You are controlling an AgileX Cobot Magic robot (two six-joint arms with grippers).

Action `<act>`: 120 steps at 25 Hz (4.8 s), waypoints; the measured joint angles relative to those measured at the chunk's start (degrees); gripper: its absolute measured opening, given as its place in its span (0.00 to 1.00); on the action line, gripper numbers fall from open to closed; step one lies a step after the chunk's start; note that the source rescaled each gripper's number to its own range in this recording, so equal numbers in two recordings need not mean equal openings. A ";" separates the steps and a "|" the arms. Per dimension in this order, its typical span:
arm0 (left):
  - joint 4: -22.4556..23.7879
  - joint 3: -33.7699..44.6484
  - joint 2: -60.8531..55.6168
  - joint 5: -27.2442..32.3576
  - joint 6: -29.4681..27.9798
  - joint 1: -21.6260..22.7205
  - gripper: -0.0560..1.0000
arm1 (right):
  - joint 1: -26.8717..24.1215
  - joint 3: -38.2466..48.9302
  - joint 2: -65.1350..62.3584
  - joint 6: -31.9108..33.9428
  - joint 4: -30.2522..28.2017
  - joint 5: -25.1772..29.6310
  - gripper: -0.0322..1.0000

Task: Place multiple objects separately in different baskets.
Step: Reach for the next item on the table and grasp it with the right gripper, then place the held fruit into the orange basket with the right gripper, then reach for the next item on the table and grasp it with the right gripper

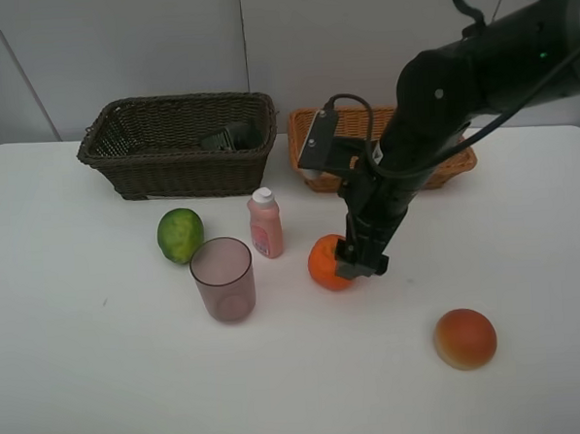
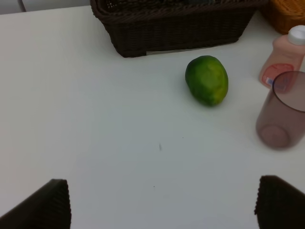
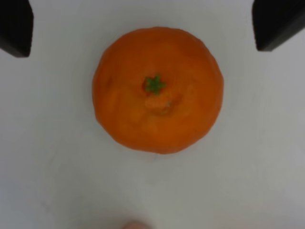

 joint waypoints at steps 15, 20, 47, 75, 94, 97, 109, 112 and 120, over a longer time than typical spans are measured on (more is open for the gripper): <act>0.00 0.00 0.00 0.00 0.00 0.00 1.00 | 0.00 -3.16 7.91 -1.63 2.97 -1.53 1.00; 0.00 0.00 0.00 0.00 0.00 0.00 1.00 | 0.00 -3.16 10.00 -1.63 2.97 -3.34 1.00; 0.00 0.00 0.00 0.00 0.00 0.00 1.00 | 0.00 -3.16 10.92 -1.09 2.59 -5.55 0.65; 0.00 0.00 0.00 0.00 0.00 0.00 1.00 | -18.87 -36.55 10.12 48.99 -5.39 18.15 0.65; 0.00 0.00 0.00 0.00 0.00 0.00 1.00 | -22.75 -37.98 26.88 50.93 -4.97 0.80 0.65; 0.00 0.00 0.00 0.00 0.00 0.00 1.00 | -22.75 -37.98 27.00 50.93 -5.02 0.80 0.67; 0.00 0.00 0.00 0.00 0.00 0.00 1.00 | -22.75 -38.31 24.26 50.93 -5.02 3.73 0.87; 0.00 0.00 0.00 0.00 0.00 0.00 1.00 | -22.49 -37.72 20.64 50.93 -6.04 8.35 0.88; 0.00 0.00 0.00 0.00 0.00 0.00 1.00 | -20.64 -20.91 5.81 51.10 -6.19 13.12 0.88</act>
